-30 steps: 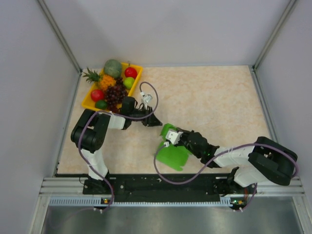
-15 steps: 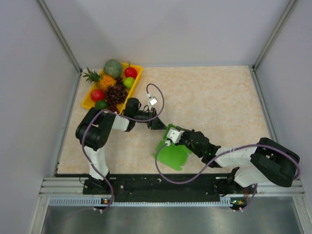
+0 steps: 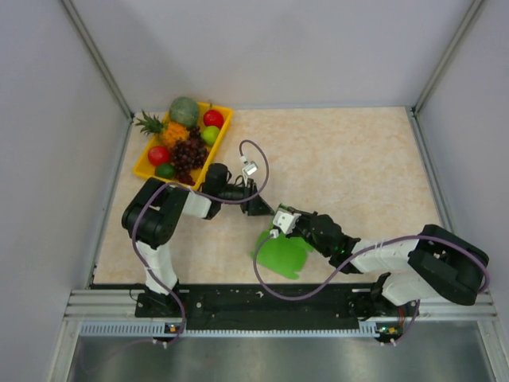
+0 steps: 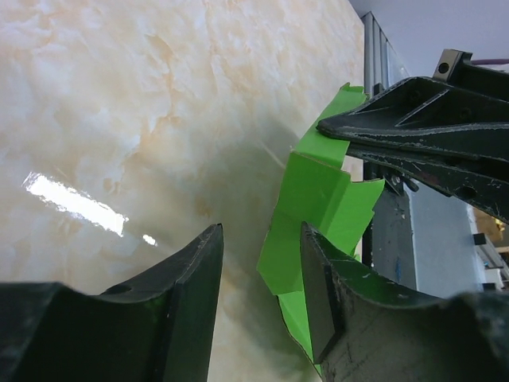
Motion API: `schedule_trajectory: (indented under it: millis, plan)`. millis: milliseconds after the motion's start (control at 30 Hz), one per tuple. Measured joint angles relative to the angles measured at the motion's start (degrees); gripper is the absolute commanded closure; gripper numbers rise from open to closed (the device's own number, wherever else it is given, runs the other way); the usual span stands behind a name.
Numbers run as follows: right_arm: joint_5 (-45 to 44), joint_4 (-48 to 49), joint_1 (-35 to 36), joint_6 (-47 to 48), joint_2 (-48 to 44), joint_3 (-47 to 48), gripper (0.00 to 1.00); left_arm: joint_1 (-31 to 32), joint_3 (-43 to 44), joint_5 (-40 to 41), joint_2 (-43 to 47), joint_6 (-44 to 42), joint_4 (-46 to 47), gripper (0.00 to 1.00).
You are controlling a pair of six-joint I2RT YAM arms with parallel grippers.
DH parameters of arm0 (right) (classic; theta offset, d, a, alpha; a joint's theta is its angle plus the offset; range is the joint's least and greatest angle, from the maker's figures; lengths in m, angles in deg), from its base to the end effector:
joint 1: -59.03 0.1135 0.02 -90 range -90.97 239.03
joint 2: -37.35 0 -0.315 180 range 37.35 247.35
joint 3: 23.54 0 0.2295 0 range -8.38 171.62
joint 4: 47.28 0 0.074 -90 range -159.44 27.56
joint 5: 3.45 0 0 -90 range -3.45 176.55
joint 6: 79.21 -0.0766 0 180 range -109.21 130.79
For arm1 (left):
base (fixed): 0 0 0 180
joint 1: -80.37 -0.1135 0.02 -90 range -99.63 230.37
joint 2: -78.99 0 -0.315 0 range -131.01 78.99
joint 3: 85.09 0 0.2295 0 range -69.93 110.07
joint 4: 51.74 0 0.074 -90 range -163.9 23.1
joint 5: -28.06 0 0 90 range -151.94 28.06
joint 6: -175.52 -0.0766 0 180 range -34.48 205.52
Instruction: Fold the paper box
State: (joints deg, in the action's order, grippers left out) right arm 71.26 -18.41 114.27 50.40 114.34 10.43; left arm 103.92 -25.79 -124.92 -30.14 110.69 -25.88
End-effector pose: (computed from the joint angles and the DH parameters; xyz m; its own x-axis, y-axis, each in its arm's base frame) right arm 0.1650 0.2023 0.2277 0.3049 -0.6393 -0.7059 -0.5871 0.4575 -0.6679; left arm 0.3125 -0.2107 0.1915 -0.7316 0.1081 -0.6731 0.6813 0.1516 -0.7162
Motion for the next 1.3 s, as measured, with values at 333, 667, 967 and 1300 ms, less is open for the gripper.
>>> schedule_trajectory:
  millis: [333,667,967,1300]
  plan:
    - [0.17,-1.40,-0.04,-0.22,0.00,-0.02,1.00,2.64,-1.57,5.49,3.98,-6.27,-4.98,0.46]
    - [-5.11,0.11,3.89,2.43,3.13,-0.04,1.00,5.03,-4.83,9.64,9.81,-8.76,-6.67,0.49]
    - [-18.58,7.52,12.07,10.80,9.57,-0.07,1.00,7.30,-7.65,13.18,10.88,-9.53,-7.15,0.52]
    - [-26.05,9.51,17.84,13.81,11.61,0.00,1.00,7.30,-16.96,17.90,17.81,-6.56,-3.96,0.47]
